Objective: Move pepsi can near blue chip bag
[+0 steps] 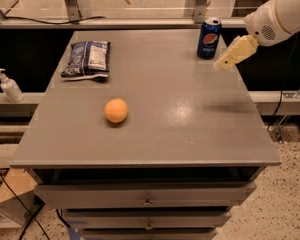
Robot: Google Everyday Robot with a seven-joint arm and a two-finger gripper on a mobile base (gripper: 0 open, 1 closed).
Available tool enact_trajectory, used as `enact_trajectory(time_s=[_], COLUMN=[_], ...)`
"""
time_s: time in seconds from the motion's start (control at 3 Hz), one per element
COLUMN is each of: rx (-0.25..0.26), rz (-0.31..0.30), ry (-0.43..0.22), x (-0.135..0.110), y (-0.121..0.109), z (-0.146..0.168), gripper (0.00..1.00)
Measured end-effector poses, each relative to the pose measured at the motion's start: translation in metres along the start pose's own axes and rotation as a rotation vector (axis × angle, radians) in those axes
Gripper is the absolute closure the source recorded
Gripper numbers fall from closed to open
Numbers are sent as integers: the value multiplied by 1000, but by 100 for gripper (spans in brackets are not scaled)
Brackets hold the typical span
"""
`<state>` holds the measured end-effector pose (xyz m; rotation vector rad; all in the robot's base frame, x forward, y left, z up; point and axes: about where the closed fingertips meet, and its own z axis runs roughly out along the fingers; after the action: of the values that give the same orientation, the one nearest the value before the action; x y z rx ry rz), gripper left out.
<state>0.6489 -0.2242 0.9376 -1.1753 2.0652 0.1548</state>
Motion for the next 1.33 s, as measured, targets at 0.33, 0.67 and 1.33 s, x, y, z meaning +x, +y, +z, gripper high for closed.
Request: enact_trajectory(time_s=[0.33, 0.67, 1.33], rx=[-23, -18, 110], rz=[1, 65, 227], ry=[4, -33, -131], x=[2, 6, 19], y=[5, 3, -51], z=[4, 17, 43], gripper=[0, 0, 0])
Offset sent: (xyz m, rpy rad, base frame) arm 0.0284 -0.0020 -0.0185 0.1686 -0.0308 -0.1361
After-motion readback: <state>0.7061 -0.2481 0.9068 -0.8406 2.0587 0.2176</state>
